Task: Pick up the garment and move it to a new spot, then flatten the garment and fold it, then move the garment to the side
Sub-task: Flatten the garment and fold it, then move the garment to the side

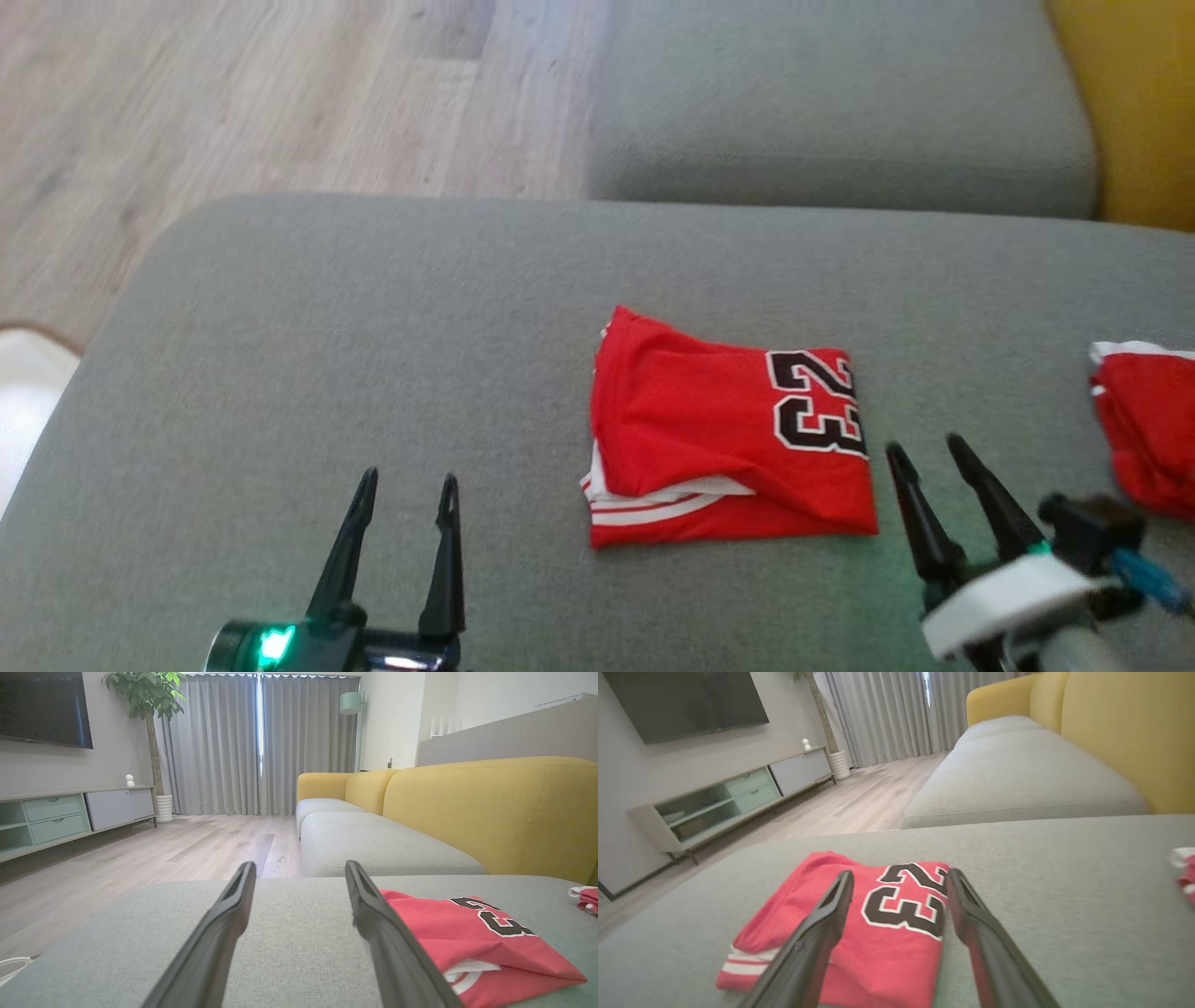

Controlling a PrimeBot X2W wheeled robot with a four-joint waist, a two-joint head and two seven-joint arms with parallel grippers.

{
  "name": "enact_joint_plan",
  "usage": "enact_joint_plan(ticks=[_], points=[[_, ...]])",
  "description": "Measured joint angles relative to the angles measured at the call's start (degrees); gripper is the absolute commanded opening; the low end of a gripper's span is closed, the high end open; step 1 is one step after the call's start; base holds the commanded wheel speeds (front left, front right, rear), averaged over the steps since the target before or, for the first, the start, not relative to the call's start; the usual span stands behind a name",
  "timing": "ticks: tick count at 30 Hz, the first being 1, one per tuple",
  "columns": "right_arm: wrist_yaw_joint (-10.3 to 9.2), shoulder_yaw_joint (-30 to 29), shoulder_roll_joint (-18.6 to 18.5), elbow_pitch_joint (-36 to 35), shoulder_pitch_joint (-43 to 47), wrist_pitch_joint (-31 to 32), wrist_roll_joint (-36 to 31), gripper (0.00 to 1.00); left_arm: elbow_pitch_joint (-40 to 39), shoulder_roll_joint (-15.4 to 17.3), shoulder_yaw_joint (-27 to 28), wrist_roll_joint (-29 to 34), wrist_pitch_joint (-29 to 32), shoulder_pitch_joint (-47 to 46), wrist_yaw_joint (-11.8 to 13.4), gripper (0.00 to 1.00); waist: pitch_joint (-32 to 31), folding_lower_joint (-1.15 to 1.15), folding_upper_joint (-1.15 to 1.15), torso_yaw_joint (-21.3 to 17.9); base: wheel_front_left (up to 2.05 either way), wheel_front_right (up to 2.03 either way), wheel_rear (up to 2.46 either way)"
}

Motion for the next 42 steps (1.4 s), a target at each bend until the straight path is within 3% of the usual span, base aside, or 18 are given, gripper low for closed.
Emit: enact_joint_plan(ticks=[4, 8, 13, 17, 42], points=[[0.00, -6.1, 0.5, -3.1, 5.1, -0.5, -8.2, 1.00, 0.0, -0.2, 1.3, -0.6, 0.0, 2.2, -0.5, 1.00, -1.6, -0.01, 0.00, -1.8, 0.00, 0.00, 0.00], [0.00, -12.4, 4.2, -9.8, 10.6, -0.6, -15.8, 1.00, -0.5, -0.3, 2.1, -0.5, 0.0, 3.5, -0.9, 1.00, -2.4, 0.00, 0.00, -2.9, 0.00, 0.00, 0.00], [0.00, -15.1, 8.3, -13.4, 16.6, -0.6, -21.3, 1.00, -0.8, -0.4, 2.6, 0.0, 0.0, 5.7, -1.0, 1.00, -3.0, 0.00, 0.00, -3.4, 0.00, 0.00, 0.00], [0.00, -16.4, 9.9, -13.9, 17.7, -0.6, -22.2, 1.00, -0.8, -0.5, 2.8, 0.0, 0.0, 6.4, -1.4, 1.00, -3.2, 0.00, 0.00, -3.7, 0.00, 0.00, 0.00], [0.00, -17.2, 10.5, -13.9, 17.6, -0.6, -22.6, 1.00, 0.0, -0.7, 3.7, 0.9, 0.0, 6.4, -1.5, 1.00, -3.3, 0.01, 0.00, -3.2, 0.00, 0.00, 0.00]])
